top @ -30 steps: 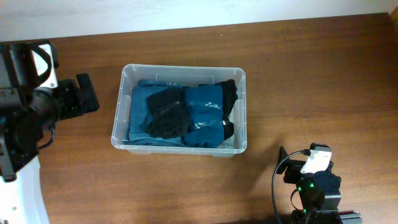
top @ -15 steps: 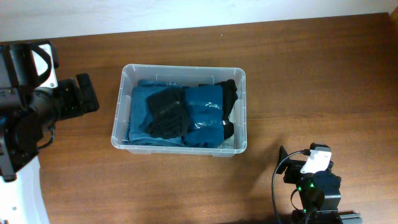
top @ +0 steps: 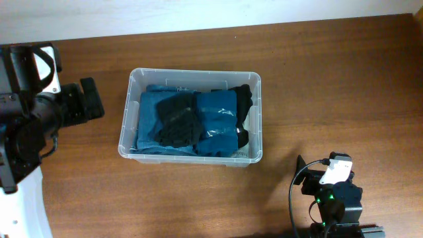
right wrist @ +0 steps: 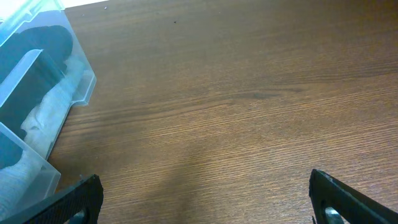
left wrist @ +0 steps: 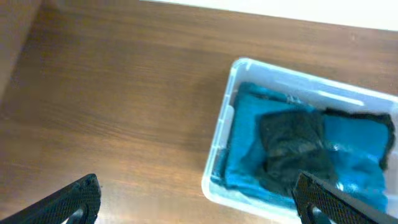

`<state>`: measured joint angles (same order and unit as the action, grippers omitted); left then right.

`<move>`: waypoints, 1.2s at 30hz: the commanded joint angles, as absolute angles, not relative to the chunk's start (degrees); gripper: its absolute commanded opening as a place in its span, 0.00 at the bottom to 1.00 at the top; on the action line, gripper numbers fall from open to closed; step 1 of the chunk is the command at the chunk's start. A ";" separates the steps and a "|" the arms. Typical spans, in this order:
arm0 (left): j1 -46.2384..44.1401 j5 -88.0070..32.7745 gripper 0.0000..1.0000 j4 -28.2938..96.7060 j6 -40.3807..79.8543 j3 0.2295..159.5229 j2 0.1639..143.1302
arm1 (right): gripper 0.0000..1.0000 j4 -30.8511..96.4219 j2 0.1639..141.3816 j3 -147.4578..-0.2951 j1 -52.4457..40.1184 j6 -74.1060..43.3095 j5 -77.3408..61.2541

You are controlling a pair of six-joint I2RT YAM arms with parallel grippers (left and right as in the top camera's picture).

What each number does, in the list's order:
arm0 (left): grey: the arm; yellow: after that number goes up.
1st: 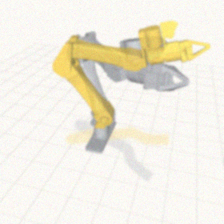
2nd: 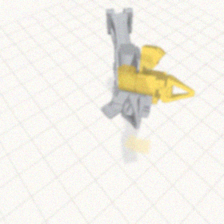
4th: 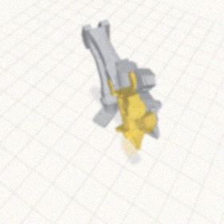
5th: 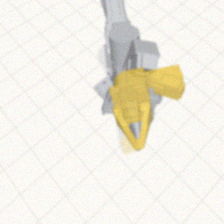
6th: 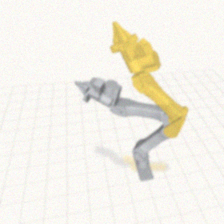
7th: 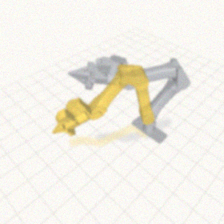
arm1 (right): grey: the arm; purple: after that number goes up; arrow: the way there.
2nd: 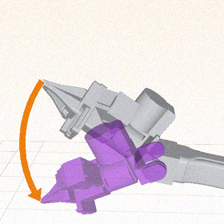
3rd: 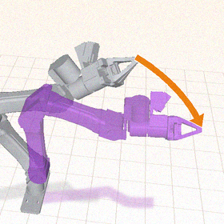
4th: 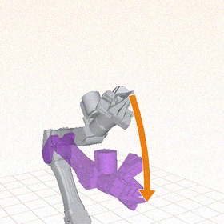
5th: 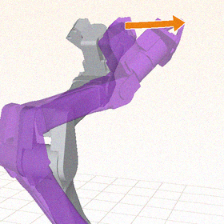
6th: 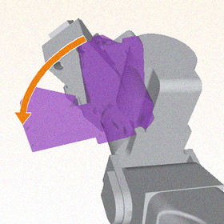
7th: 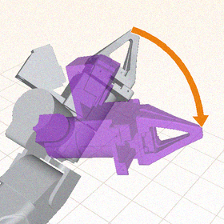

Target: Pack container

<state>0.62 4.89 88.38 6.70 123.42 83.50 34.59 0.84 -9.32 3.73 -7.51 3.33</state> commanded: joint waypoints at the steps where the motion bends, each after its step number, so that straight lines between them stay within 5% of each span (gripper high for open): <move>1: 0.93 8.86 1.00 83.64 5.32 119.72 78.72 | 0.98 34.46 0.30 -8.84 4.21 -7.51 3.20; 14: 0.91 -4.19 0.99 40.32 -3.33 62.76 46.70 | 0.98 34.46 0.32 -8.84 4.21 -7.51 3.20; 26: 0.91 -8.95 1.00 31.86 -3.29 26.85 19.31 | 0.98 34.46 0.32 -8.84 4.21 -7.51 3.20; 36: 0.43 -9.50 1.00 30.55 -3.29 13.72 0.08 | 0.98 34.46 0.32 -8.84 4.21 -7.51 3.20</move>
